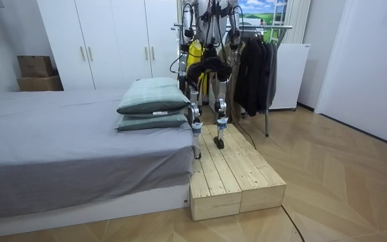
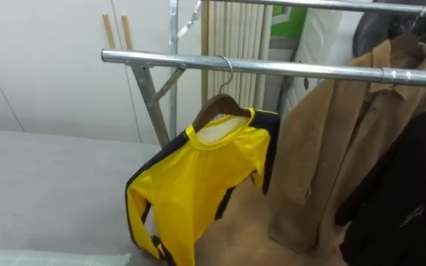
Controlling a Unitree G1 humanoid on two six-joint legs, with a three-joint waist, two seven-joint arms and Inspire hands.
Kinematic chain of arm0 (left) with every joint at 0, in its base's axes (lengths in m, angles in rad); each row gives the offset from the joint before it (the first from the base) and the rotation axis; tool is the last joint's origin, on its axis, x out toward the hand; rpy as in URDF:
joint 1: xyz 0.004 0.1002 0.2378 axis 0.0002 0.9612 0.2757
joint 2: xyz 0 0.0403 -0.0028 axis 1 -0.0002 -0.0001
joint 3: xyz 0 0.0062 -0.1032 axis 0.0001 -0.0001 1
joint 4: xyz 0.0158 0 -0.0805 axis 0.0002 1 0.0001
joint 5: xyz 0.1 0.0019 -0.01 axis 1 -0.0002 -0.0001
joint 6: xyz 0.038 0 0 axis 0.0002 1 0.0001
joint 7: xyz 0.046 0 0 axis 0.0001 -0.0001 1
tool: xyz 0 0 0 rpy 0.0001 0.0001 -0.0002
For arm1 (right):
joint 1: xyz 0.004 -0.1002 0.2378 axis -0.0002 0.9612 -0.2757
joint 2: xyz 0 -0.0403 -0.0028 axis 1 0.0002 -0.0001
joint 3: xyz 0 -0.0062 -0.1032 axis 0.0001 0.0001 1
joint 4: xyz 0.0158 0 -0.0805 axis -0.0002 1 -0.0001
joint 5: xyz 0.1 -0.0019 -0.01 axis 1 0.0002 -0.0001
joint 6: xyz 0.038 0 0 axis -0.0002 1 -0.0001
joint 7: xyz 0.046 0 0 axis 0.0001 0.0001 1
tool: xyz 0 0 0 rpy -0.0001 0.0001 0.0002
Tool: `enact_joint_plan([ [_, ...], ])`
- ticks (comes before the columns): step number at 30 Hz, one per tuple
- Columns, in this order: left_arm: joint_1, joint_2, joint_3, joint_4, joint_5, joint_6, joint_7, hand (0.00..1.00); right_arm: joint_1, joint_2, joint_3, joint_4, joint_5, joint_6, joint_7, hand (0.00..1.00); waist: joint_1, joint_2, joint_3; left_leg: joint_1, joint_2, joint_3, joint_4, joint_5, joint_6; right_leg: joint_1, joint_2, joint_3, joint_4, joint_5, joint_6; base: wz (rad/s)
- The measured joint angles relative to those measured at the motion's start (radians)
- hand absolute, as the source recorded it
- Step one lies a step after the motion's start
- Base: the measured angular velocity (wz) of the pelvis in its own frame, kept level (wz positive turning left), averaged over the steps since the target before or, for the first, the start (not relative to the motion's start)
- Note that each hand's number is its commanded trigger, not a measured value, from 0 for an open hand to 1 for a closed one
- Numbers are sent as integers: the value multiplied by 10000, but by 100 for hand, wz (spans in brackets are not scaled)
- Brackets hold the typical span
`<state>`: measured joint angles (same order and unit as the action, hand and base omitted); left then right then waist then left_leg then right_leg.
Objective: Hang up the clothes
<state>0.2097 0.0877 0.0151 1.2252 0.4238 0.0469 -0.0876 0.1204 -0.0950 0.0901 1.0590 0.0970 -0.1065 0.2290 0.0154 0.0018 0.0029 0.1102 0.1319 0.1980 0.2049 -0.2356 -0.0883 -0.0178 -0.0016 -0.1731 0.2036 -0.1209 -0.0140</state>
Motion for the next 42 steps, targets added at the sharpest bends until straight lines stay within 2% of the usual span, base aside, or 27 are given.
enact_joint_plan([
  [3,12,-12,15,-89,2,-48,47,0,-34,59,53,-6,-188,10,27,0,108,69,-12,-200,-14,-502,43,-6,3,59,-87,-495,16,-111,-14,53],
  [5,8,-89,60,-94,6,-105,151,0,-37,15,67,-7,-225,100,2,0,215,210,-6,-414,-24,-884,237,-5,2,210,-132,-861,-37,-117,-22,60],
  [6,11,-122,69,-99,-9,-133,155,0,-77,-28,96,-5,-237,191,-53,0,294,291,0,-519,-48,-1082,351,-5,2,273,-220,-1165,-6,-138,-26,63],
  [9,-4,-282,338,-258,12,-131,153,0,-282,-59,66,-3,-435,346,-169,0,394,424,13,-918,-65,-1114,642,78,26,514,-467,-2167,4,-337,4,84],
  [11,8,-312,590,-333,5,-111,145,0,-418,-63,-102,80,-670,351,-206,0,461,369,18,-1121,-84,-671,636,338,51,640,-601,-2622,17,-487,45,110],
  [12,27,-270,625,-358,-29,-24,142,0,-553,-67,-258,161,-685,355,-221,0,454,275,15,-1283,-73,-156,633,515,100,725,-825,-3293,-49,-595,54,93],
  [13,39,-234,620,-363,-102,-1,137,0,-587,-71,-313,176,-685,356,-252,0,424,193,-16,-1336,-37,235,682,592,140,753,-948,-3594,-93,-664,60,146],
  [15,-17,-200,594,-382,-431,105,119,0,-556,-286,-361,273,-668,466,-356,0,133,176,1,-1317,349,2600,1437,449,455,1295,-1186,-4998,-157,-867,187,182],
  [16,-1,-169,603,-370,-433,145,143,0,-554,-387,-380,330,-672,606,-427,0,149,179,7,-1243,407,3229,1673,316,539,1539,-1249,-5538,-147,-931,273,146],
  [19,9,-97,625,-347,-423,199,182,0,-649,-400,-619,595,-682,746,-640,0,216,178,63,-1267,362,3488,1730,150,506,1927,-1310,-6459,-152,-1085,513,100],
  [21,-7,-96,612,-342,-535,194,190,0,-674,-372,-721,785,-648,753,-819,0,231,161,64,-1323,200,3326,1695,114,564,2076,-1414,-6797,-122,-1151,665,62],
  [24,-34,-107,622,-262,-729,170,309,0,-639,-375,-820,994,-581,835,-1039,0,201,106,56,-1336,-96,3211,1480,45,680,2218,-1833,-7136,569,-1249,835,46],
  [25,-49,-107,621,-248,-752,175,348,0,-612,-372,-854,1001,-580,866,-1109,0,175,100,61,-1332,-138,3216,1456,26,712,2213,-1947,-7146,803,-1248,835,69],
  [27,-203,-104,598,-177,-815,166,393,0,-485,-401,-1243,1216,-572,872,-1256,0,23,14,66,-1084,-445,3186,1142,11,934,2117,-2638,-6754,2336,-1246,823,101],
  [28,-205,-98,582,-143,-816,168,402,0,-489,-399,-1532,1398,-572,865,-1302,0,12,-45,80,-858,-585,2775,999,21,1047,1754,-2990,-6140,3460,-1133,637,94],
  [29,-203,-83,558,-125,-828,173,408,0,-463,-395,-1608,1454,-553,864,-1348,0,-50,-11,87,-809,-584,2512,991,-7,1094,1559,-3033,-5635,3835,-1165,353,91],
  [30,-213,7,491,-132,-989,168,477,0,-412,-314,-1606,1471,-431,856,-1467,0,-91,40,60,-845,-585,2013,1063,-22,1118,1160,-2765,-4540,3780,-1556,276,68],
  [31,-216,44,476,-131,-1097,168,558,0,-436,-280,-1596,1471,-325,856,-1480,0,-77,-9,88,-865,-576,1707,1067,-22,1117,897,-2547,-4067,3548,-1791,296,81],
  [32,-213,83,485,-106,-1175,177,661,0,-452,-234,-1581,1472,-193,853,-1519,0,-134,-19,113,-906,-524,1087,1042,-19,1108,410,-2130,-3322,2844,-1887,287,105],
  [33,-205,92,482,9,-1174,191,700,0,-462,-209,-1645,1469,-96,822,-1598,0,-375,-49,111,-886,-541,518,1048,-14,1077,185,-1831,-2819,1799,-1609,400,121],
  [34,-206,114,475,84,-1196,192,699,0,-459,-184,-1740,1470,-35,805,-1652,0,-443,-104,122,-824,-598,350,1061,-52,1016,100,-1790,-2537,1259,-1120,500,129],
  [35,-203,96,467,200,-1331,214,728,0,-417,-186,-1816,1534,1,749,-1743,0,-456,-180,123,-683,-712,72,992,-190,916,148,-1716,-2147,1212,-406,608,79],
  [36,-58,69,497,239,-1518,195,793,0,-430,-215,-1805,1609,-23,752,-1841,0,-248,-148,54,-518,-721,35,906,-214,879,573,-1680,-2280,1005,-503,677,74],
  [37,28,64,511,309,-1610,214,802,0,-524,-224,-1800,1606,-25,757,-1871,0,-176,-96,59,-489,-734,-168,891,-274,861,867,-1645,-2546,795,-545,737,50],
  [39,8,109,637,292,-1823,391,843,0,-586,-229,-1802,1614,7,821,-1815,0,-137,-82,52,-565,-775,-433,849,-267,873,1126,-1540,-2702,495,-622,865,68],
  [41,69,183,741,270,-1914,564,806,0,-611,-213,-1784,1610,-46,1024,-1678,0,-116,-94,40,-613,-816,-746,880,-266,887,1309,-1461,-2589,294,-603,894,54],
  [42,168,217,824,240,-1924,674,752,0,-594,-214,-1761,1611,-65,1151,-1583,0,-118,-107,39,-619,-935,-949,893,-267,893,1401,-1426,-2418,264,-600,890,46],
])
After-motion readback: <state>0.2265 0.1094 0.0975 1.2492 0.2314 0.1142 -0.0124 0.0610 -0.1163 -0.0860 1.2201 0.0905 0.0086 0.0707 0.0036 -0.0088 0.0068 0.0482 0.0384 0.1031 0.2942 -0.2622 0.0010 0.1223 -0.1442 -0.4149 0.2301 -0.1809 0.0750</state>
